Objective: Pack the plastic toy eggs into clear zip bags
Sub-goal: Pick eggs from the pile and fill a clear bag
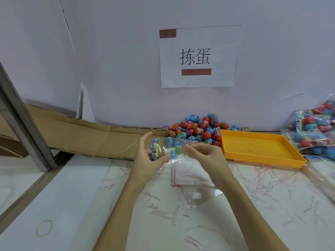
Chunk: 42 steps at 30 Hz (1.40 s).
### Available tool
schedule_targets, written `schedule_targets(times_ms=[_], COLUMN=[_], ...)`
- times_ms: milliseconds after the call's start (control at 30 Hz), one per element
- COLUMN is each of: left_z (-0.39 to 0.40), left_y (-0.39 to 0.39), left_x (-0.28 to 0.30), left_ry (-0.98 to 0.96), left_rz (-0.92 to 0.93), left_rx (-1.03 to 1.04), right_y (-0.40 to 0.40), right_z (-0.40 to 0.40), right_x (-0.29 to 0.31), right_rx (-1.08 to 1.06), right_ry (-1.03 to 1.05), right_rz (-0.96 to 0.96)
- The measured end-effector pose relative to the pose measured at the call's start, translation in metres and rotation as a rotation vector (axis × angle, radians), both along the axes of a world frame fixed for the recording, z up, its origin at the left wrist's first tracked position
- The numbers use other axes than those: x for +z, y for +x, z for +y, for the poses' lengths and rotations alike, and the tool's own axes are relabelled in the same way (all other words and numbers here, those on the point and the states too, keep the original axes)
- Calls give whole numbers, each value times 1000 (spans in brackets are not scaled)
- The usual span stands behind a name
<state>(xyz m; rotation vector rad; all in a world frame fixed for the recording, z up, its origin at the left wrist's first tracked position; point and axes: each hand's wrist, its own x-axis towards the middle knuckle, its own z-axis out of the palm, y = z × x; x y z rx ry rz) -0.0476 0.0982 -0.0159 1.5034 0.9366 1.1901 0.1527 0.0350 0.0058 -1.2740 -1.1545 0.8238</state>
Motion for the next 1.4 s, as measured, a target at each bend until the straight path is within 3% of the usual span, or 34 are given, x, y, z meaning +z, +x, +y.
schedule_targets(times_ms=[167, 267, 433, 633, 933, 1000, 1100, 1200, 1300, 1400], left_z=[-1, -4, -9, -9, -6, -6, -3, -4, -8, -11], left_y=[-1, 2, 3, 4, 5, 6, 2, 4, 10, 5], left_x=[-1, 2, 7, 11, 5, 2, -2, -1, -4, -1], left_ry=[10, 50, 67, 6, 4, 74, 479, 783, 881, 809], left_rz=[-15, -11, 20, -58, 8, 67, 402, 671, 691, 639], left_rx=[-9, -33, -84, -137, -129, -45, 115, 63, 48, 52], right_y=[-2, -2, -3, 0, -1, -3, -8, -19, -30, -32], right_z=[-2, -1, -4, -4, -4, -3, 0, -1, -4, -4], right_x=[0, 1, 5, 5, 6, 4, -3, -9, -13, -12], right_rx=[230, 334, 369, 341, 422, 358, 135, 140, 202, 233], right_ry=[-122, -217, -222, -143, -91, -61, 35, 145, 239, 282], right_rz=[394, 506, 441, 540, 428, 284, -182, -492, -646, -702])
